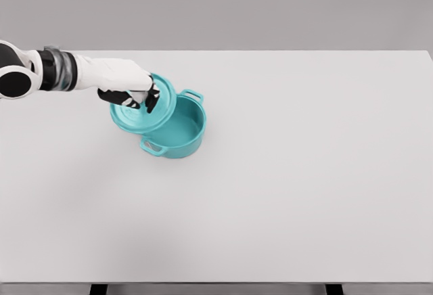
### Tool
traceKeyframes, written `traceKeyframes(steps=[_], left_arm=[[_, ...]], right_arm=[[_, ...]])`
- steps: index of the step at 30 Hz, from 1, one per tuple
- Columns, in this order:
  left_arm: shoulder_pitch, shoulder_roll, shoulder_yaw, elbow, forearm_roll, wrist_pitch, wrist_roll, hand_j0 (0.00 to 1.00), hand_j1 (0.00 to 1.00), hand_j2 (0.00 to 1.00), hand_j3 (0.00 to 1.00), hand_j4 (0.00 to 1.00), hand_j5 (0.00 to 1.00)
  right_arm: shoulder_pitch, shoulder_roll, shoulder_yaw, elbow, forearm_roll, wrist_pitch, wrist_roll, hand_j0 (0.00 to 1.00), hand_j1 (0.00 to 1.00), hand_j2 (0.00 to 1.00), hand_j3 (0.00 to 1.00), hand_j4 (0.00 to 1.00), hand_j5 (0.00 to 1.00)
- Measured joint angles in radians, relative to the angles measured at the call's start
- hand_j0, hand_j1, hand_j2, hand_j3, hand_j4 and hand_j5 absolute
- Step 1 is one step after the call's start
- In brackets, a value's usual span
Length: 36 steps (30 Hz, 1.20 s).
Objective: Open the lid of the pot with left arm
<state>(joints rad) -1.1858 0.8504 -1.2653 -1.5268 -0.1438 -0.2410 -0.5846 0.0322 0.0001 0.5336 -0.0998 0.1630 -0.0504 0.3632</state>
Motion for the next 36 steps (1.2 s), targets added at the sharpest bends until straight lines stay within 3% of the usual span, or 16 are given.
traceKeyframes(steps=[9, 14, 15, 18, 20, 21, 23, 36], left_arm=[[0.014, 0.119, -0.002, 0.009, -0.099, -0.011, 0.0, 0.37, 0.37, 0.37, 0.37, 0.37, 0.37], [0.057, 0.137, -0.003, 0.031, -0.167, -0.009, -0.003, 0.4, 0.4, 0.4, 0.4, 0.4, 0.4], [0.066, 0.138, -0.002, 0.033, -0.179, -0.009, -0.004, 0.44, 0.44, 0.44, 0.44, 0.44, 0.44], [0.08, 0.139, -0.002, 0.037, -0.198, -0.009, -0.004, 0.79, 0.79, 0.79, 0.79, 0.79, 0.79], [0.094, 0.138, -0.001, 0.038, -0.203, -0.008, -0.004, 0.83, 0.83, 0.83, 0.83, 0.83, 0.83], [0.1, 0.138, -0.001, 0.038, -0.205, -0.008, -0.004, 0.92, 0.92, 0.92, 0.92, 0.92, 0.92], [0.118, 0.14, 0.0, 0.041, -0.208, -0.007, -0.004, 0.99, 0.99, 0.99, 0.99, 0.99, 0.99], [0.124, 0.148, 0.014, 0.073, -0.2, -0.006, 0.0, 1.0, 1.0, 1.0, 1.0, 1.0, 1.0]], right_arm=[[0.0, 0.0, 0.0, 0.0, 0.0, 0.0, 0.0, 1.0, 1.0, 1.0, 1.0, 1.0, 1.0], [0.0, 0.0, 0.0, 0.0, 0.0, 0.0, 0.0, 1.0, 1.0, 1.0, 1.0, 1.0, 1.0], [0.0, 0.0, 0.0, 0.0, 0.0, 0.0, 0.0, 1.0, 1.0, 1.0, 1.0, 1.0, 1.0], [0.0, 0.0, 0.0, 0.0, 0.0, 0.0, 0.0, 1.0, 1.0, 1.0, 1.0, 1.0, 1.0], [0.0, 0.0, 0.0, 0.0, 0.0, 0.0, 0.0, 1.0, 1.0, 1.0, 1.0, 1.0, 1.0], [0.0, 0.0, 0.0, 0.0, 0.0, 0.0, 0.0, 1.0, 1.0, 1.0, 1.0, 1.0, 1.0], [0.0, 0.0, 0.0, 0.0, 0.0, 0.0, 0.0, 1.0, 1.0, 1.0, 1.0, 1.0, 1.0], [0.0, 0.0, 0.0, 0.0, 0.0, 0.0, 0.0, 1.0, 1.0, 1.0, 1.0, 1.0, 1.0]])
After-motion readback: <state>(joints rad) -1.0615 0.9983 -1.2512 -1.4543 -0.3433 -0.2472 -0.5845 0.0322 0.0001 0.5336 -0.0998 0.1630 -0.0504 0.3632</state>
